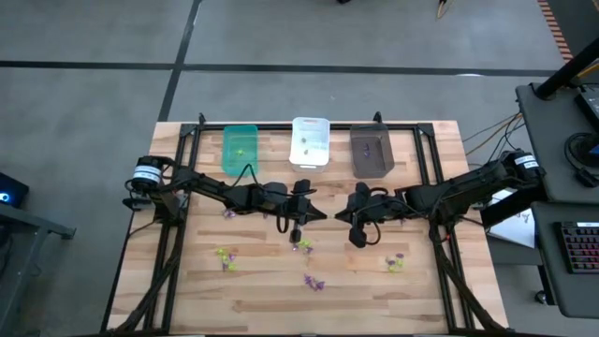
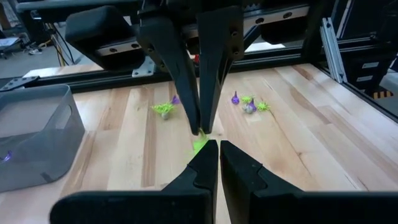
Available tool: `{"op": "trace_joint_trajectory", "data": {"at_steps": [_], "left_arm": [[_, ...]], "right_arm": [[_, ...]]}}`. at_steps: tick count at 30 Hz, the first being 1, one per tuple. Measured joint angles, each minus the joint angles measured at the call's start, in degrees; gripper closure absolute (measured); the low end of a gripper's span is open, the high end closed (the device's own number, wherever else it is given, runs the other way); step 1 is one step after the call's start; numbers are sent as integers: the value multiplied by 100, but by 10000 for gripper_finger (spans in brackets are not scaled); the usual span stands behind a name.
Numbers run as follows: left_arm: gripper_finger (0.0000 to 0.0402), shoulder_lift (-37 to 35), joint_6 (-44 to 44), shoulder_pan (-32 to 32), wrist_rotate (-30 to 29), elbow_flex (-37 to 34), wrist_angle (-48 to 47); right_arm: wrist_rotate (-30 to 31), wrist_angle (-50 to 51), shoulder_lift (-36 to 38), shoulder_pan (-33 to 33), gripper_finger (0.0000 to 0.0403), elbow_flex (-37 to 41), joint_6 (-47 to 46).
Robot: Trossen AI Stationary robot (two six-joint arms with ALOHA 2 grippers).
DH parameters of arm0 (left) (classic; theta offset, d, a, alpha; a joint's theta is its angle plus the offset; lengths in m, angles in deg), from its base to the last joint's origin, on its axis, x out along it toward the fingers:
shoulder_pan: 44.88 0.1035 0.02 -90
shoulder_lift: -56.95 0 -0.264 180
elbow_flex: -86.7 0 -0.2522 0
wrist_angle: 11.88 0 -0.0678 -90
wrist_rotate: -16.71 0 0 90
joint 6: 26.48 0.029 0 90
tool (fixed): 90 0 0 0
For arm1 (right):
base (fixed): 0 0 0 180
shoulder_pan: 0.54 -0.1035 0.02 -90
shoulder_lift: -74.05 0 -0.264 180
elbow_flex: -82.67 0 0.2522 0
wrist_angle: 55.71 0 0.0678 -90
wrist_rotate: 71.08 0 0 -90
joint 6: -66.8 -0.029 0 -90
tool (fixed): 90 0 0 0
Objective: Sort Halloween decoration
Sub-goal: Put the green spider toy into the blue bin
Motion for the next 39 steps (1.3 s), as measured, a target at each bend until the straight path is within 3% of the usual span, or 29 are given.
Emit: {"op": "trace_joint_trajectory", "data": {"at_steps": [9,16,22,31,35,39], "left_arm": [[401,187,36,1,4,-2,-113],[393,518,-125,-2,14,-5,331],[332,695,-159,-6,-80,-7,498],[218,1326,-378,-4,-296,140,1484],[207,1529,-291,1,-48,403,1492],[221,1573,-271,-4,136,529,1460]], "right_arm": [[-152,357,4,0,394,0,-402],[-150,355,7,0,394,0,-446],[-148,355,7,0,394,0,-448],[-148,350,7,0,394,0,-487],[-147,352,7,0,394,0,-492],[-147,351,7,0,394,0,-495]]}}
